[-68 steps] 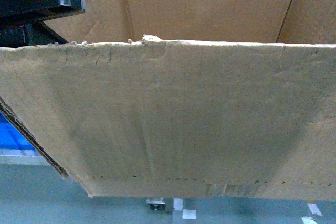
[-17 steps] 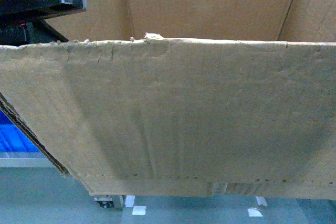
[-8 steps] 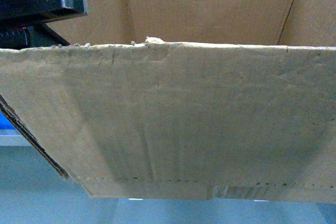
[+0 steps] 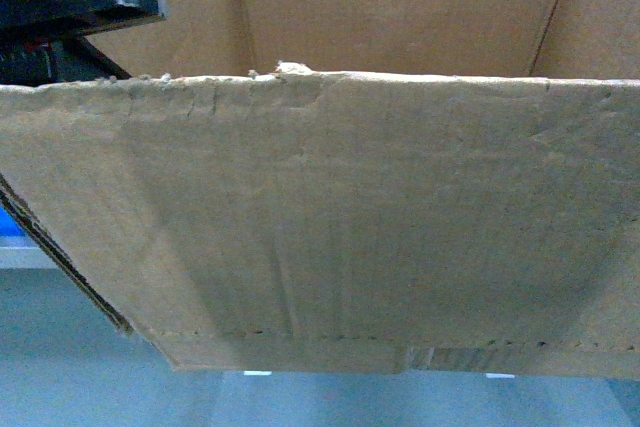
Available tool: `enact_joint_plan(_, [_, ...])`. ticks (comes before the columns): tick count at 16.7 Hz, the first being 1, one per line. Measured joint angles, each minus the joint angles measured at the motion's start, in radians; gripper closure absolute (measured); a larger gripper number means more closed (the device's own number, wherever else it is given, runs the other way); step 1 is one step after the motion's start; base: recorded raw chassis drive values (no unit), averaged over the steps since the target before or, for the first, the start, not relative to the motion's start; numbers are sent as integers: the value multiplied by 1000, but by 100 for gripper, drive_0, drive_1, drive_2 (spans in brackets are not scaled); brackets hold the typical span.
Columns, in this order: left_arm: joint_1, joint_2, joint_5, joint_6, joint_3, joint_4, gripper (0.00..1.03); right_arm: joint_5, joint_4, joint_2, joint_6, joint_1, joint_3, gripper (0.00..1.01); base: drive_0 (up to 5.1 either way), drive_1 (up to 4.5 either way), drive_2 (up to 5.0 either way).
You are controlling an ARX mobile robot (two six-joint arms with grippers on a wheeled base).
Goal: Sort boxes to right shelf from conveyor
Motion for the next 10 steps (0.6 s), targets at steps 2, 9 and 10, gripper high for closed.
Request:
enact_joint_plan(2, [0,0,0,0,0,-5,99,0,-4,0,0,0,0,98,0,0,0])
enact_joint_plan(9, [0,0,1,0,0,-6,99,0,-6,-2,0,0,0,98,0,309,-309])
enact_joint_plan(10, [0,0,1,0,0,-5,99,0,-6,-2,0,0,0,98,2,434,-430])
